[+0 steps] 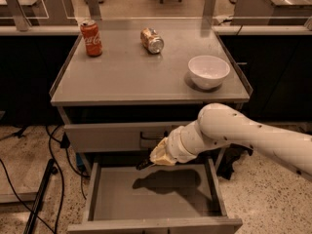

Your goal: Pick rxbar chocolate from middle drawer and place on counter

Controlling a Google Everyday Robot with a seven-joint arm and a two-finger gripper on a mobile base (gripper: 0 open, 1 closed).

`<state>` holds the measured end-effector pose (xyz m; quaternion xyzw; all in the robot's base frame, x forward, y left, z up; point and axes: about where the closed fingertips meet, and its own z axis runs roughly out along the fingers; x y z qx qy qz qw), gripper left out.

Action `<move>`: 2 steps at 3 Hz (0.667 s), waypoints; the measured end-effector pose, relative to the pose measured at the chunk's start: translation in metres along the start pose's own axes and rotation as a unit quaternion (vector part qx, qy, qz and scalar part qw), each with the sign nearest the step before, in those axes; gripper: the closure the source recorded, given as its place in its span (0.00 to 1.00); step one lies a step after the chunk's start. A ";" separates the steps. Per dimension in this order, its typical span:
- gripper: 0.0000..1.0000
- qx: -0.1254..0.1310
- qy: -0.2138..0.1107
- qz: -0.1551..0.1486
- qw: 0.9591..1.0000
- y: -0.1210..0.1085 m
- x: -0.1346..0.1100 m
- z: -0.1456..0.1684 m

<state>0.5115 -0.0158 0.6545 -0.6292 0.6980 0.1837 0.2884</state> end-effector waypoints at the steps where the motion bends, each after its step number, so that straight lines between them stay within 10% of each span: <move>1: 1.00 0.005 0.005 0.004 1.000 -0.004 -0.021 -0.021; 2: 1.00 0.012 0.008 0.005 1.000 -0.007 -0.042 -0.041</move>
Offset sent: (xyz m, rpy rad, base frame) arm 0.0050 0.0074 0.0952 -0.0209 -0.0205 -0.0424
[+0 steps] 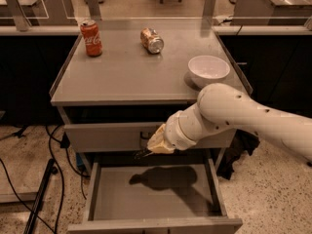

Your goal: Pick rxbar chocolate from middle drawer and place on counter

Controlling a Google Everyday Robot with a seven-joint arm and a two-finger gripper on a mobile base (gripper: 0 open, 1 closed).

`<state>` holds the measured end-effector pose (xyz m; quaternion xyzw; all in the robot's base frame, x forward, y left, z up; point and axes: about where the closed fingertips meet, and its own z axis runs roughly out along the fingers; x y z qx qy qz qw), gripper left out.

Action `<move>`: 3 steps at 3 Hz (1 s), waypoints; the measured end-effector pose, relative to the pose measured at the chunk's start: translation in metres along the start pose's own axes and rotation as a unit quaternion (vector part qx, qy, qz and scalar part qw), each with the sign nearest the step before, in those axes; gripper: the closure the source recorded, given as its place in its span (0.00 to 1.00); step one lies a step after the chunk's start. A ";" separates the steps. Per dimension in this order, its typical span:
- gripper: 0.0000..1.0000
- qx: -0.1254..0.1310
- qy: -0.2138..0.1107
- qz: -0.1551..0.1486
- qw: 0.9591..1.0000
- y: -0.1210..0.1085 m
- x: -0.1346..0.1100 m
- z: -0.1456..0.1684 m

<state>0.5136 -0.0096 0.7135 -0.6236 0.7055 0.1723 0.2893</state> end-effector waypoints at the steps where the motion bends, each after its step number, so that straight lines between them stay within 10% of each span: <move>1: 1.00 0.008 0.004 -0.003 1.000 -0.006 -0.022 -0.018; 3: 1.00 0.029 0.017 -0.012 0.999 -0.023 -0.059 -0.053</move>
Offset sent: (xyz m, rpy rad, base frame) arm 0.0191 0.0080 0.0901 -0.0375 -0.0584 -0.0375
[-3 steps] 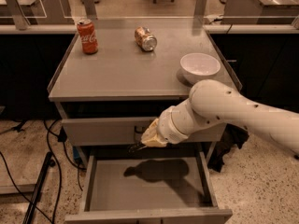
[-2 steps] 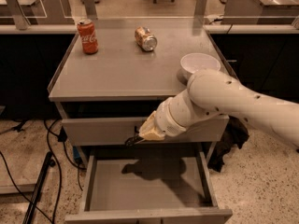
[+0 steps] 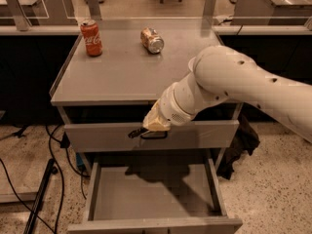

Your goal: Pick rxbar chocolate from middle drawer and place on counter

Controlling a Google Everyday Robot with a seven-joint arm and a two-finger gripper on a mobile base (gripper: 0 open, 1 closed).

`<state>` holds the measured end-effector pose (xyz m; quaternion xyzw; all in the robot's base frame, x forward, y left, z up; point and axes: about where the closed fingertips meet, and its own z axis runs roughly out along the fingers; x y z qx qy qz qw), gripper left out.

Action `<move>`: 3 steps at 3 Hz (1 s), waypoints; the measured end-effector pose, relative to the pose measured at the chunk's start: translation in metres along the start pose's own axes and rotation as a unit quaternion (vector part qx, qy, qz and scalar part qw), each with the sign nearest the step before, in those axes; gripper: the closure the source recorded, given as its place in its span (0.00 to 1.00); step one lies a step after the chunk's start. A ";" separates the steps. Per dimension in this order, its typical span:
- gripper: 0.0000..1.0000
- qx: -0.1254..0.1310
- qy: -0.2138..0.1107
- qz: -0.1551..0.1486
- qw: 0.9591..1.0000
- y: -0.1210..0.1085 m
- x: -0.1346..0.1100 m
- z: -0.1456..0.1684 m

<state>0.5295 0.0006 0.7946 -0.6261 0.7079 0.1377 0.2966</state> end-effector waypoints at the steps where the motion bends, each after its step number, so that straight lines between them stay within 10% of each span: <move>1: 1.00 0.007 0.008 -0.007 1.000 -0.010 -0.019 -0.017; 3: 1.00 0.022 0.033 -0.031 0.999 -0.039 -0.058 -0.047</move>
Offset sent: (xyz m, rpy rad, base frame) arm 0.0302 0.0142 0.0845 -0.0798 -0.0600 0.0151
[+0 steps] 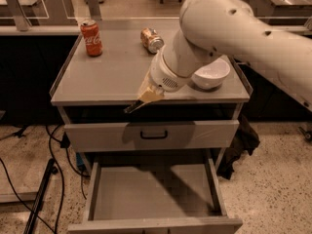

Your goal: Pick rxbar chocolate from middle drawer and place on counter

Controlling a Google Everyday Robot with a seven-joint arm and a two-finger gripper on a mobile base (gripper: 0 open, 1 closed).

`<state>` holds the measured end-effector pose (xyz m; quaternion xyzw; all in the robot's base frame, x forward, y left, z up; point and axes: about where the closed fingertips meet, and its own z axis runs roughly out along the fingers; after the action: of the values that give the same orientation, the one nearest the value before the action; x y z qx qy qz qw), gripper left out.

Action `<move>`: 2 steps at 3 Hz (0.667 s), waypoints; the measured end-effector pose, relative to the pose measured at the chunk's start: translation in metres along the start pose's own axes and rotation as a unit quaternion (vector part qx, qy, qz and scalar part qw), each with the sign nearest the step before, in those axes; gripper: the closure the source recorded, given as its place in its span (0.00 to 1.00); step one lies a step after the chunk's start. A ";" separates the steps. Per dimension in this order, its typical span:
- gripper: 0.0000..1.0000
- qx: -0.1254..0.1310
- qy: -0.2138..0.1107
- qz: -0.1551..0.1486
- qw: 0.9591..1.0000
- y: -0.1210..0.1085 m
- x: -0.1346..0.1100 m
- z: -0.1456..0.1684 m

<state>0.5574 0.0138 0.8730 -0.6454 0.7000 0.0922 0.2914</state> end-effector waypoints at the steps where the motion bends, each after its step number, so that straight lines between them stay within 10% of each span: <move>1: 1.00 0.021 0.021 -0.014 0.999 -0.031 -0.019 -0.023; 2: 1.00 0.035 0.032 -0.021 0.999 -0.053 -0.030 -0.035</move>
Offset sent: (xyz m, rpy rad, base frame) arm 0.0634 -0.0041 0.0843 -0.1004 -0.1066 -0.0348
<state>0.5979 0.0132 0.9305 -0.6520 0.6980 0.0410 0.2934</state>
